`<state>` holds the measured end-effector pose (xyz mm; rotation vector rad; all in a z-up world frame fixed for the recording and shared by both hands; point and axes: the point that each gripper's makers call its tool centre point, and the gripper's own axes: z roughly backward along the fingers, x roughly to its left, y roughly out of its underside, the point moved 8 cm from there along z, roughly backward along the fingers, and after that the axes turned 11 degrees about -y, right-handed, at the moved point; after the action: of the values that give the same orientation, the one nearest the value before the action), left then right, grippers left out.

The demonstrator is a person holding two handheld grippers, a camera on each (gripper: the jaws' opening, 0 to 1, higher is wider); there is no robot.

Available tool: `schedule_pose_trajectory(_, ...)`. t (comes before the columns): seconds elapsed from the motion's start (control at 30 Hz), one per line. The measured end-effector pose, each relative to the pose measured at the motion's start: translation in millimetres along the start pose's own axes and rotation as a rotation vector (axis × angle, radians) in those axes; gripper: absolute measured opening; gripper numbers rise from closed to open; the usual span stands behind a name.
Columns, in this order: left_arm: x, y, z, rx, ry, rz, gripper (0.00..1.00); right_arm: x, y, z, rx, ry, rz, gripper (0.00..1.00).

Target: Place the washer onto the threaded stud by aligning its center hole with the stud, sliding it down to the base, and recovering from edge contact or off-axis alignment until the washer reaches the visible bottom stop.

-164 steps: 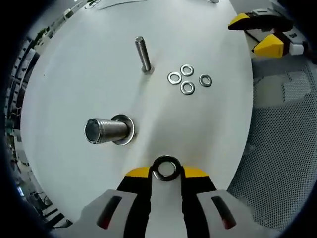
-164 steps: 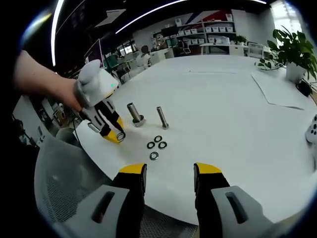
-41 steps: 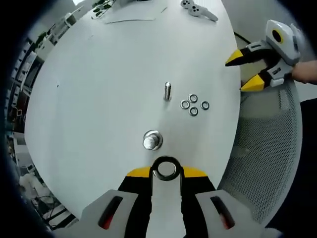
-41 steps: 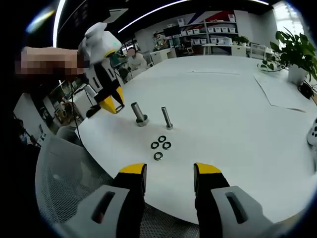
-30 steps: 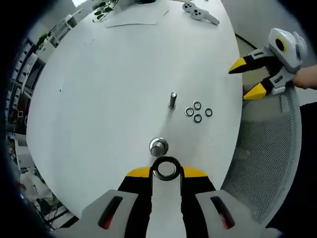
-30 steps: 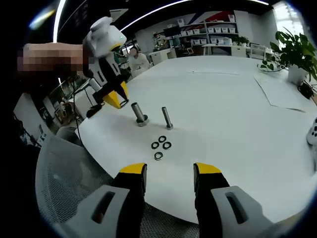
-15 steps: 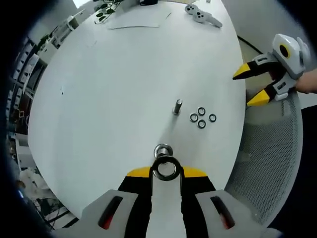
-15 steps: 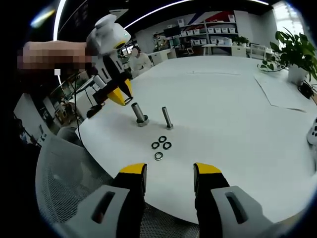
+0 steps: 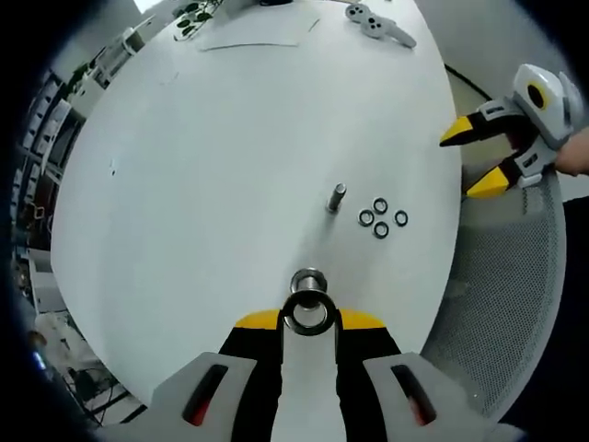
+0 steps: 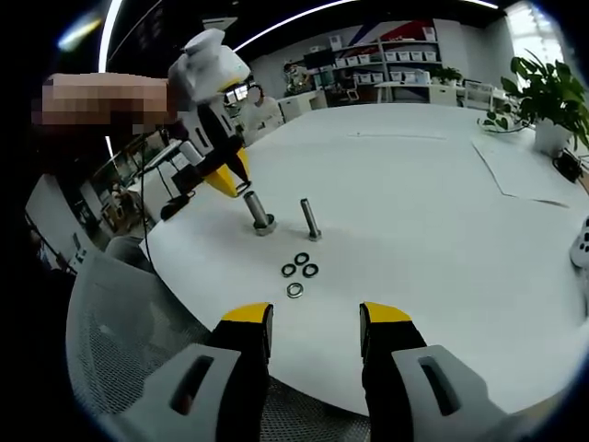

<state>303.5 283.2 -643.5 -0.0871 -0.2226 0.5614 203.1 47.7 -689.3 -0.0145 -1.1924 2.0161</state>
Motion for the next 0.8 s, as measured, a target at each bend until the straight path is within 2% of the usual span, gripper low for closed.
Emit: schedule_pose_trajectory(0.8,-5.5,-5.2,-9.4,0.015,0.003,-0.028,0.18,0.0,0.9,1.9,-0.006,-0.002,-0.003,0.41)
